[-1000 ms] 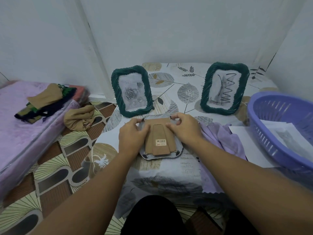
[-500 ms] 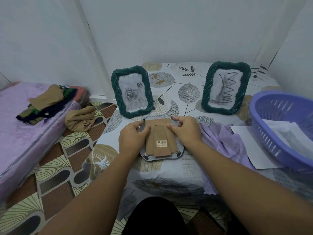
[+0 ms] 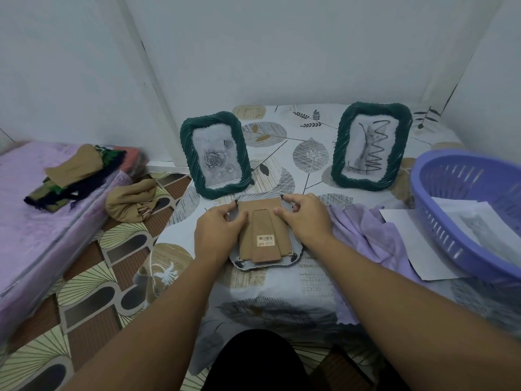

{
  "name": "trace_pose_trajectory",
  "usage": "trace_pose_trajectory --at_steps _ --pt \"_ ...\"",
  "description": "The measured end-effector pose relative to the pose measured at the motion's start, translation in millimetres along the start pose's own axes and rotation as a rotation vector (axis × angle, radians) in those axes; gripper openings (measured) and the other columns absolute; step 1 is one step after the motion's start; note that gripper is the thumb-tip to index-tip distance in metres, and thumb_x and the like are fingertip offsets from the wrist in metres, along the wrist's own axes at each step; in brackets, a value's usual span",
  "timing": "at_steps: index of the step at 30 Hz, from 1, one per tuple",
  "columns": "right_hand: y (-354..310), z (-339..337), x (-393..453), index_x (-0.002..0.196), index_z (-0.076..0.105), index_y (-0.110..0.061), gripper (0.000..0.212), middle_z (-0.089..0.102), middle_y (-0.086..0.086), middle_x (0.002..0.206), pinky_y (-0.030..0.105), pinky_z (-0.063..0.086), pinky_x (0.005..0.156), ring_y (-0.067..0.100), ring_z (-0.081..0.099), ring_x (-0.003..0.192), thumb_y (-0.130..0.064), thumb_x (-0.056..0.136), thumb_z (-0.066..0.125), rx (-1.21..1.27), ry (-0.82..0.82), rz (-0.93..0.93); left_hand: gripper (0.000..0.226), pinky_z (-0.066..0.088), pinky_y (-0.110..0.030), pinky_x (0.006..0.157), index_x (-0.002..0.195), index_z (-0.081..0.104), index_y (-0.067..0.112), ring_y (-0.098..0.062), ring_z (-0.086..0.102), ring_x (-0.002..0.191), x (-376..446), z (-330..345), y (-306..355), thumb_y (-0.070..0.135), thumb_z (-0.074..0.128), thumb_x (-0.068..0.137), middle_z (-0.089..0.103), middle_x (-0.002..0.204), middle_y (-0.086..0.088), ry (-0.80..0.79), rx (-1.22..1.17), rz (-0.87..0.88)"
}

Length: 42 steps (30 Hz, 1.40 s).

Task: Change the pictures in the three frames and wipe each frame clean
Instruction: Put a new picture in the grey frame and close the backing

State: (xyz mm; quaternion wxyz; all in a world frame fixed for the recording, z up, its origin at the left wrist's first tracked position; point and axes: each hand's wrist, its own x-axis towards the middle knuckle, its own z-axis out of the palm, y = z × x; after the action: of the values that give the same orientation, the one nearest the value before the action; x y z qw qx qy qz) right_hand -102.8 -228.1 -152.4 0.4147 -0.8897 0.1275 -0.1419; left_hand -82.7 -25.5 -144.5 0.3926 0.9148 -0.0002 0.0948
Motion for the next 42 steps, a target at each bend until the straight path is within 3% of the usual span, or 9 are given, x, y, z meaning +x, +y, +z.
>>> trace_pose_trajectory --at_steps 6,11,15,19,24,29,32,36,42 --pt "-1 0 0 0.13 0.07 -0.026 0.05 0.058 0.0 0.098 0.037 0.048 0.084 0.018 0.058 0.091 -0.047 0.084 0.078 -0.001 -0.008 0.01 0.038 0.049 -0.031 0.082 0.127 0.072 0.033 -0.017 0.063 0.1 1 -1 -1 0.05 0.066 0.093 0.069 0.11 0.004 -0.037 0.041 0.031" --pt "-2 0 -1 0.129 0.07 -0.027 0.05 0.057 0.0 0.097 0.04 0.049 0.086 0.019 0.058 0.091 -0.046 0.084 0.079 0.004 -0.009 0.018 0.039 0.047 -0.03 0.078 0.127 0.072 0.033 -0.014 0.062 0.094 1 -2 -1 0.05 0.066 0.093 0.067 0.104 0.007 -0.033 0.025 0.027" --pt "-2 0 -1 0.126 0.072 -0.028 0.047 0.059 -0.001 0.1 0.042 0.05 0.089 0.02 0.061 0.094 -0.046 0.083 0.08 0.024 -0.009 0.033 0.037 0.04 -0.026 0.062 0.118 0.077 0.029 -0.011 0.059 0.079 1 -1 -2 0.051 0.071 0.089 0.071 0.092 -0.004 -0.004 -0.031 0.009" --pt "-1 2 0 0.122 0.074 -0.033 0.042 0.063 -0.006 0.115 0.038 0.051 0.096 0.016 0.063 0.106 -0.048 0.083 0.079 0.021 -0.02 0.049 0.033 0.04 -0.027 0.066 0.115 0.078 0.029 -0.021 0.068 0.092 0 0 -2 0.048 0.072 0.089 0.074 0.097 -0.004 0.003 -0.055 0.021" --pt "1 5 1 0.123 0.072 -0.036 0.044 0.069 -0.007 0.124 0.04 0.051 0.099 0.015 0.065 0.112 -0.054 0.083 0.075 -0.003 -0.045 0.032 0.032 0.041 -0.026 0.065 0.113 0.079 0.029 -0.022 0.068 0.093 0 1 -3 0.048 0.072 0.089 0.075 0.098 -0.005 0.004 -0.059 0.026" --pt "0 2 0 0.124 0.072 -0.037 0.041 0.057 -0.003 0.109 0.042 0.049 0.097 0.02 0.061 0.103 -0.052 0.086 0.074 -0.043 -0.05 0.025 0.031 0.048 -0.029 0.074 0.112 0.079 0.03 -0.014 0.064 0.088 0 0 -2 0.048 0.072 0.088 0.075 0.097 0.002 0.012 -0.057 0.014" --pt "-5 -2 -5 0.125 0.07 -0.036 0.041 0.053 -0.004 0.104 0.041 0.05 0.094 0.02 0.062 0.1 -0.053 0.088 0.071 -0.016 -0.041 0.009 0.029 0.044 -0.028 0.071 0.11 0.079 0.03 -0.013 0.062 0.083 -1 -1 -1 0.047 0.073 0.089 0.07 0.087 0.005 0.017 -0.052 0.023" --pt "-13 -13 -24 0.132 0.061 -0.041 0.051 0.051 -0.007 0.111 0.044 0.042 0.099 0.015 0.05 0.111 -0.066 0.087 0.063 -0.061 -0.054 -0.155 0.028 0.04 -0.026 0.066 0.108 0.08 0.031 -0.008 0.057 0.075 0 0 -3 0.048 0.072 0.088 0.06 0.076 0.011 0.02 -0.056 0.021" --pt "-17 -17 -44 0.133 0.063 -0.046 0.057 0.051 -0.018 0.123 0.037 0.024 0.104 0.008 0.037 0.115 -0.075 0.084 0.059 -0.241 -0.266 -0.335 0.024 0.038 -0.023 0.063 0.105 0.08 0.031 -0.005 0.057 0.073 0 -6 -1 0.047 0.071 0.089 0.057 0.069 0.018 -0.016 -0.045 0.046"
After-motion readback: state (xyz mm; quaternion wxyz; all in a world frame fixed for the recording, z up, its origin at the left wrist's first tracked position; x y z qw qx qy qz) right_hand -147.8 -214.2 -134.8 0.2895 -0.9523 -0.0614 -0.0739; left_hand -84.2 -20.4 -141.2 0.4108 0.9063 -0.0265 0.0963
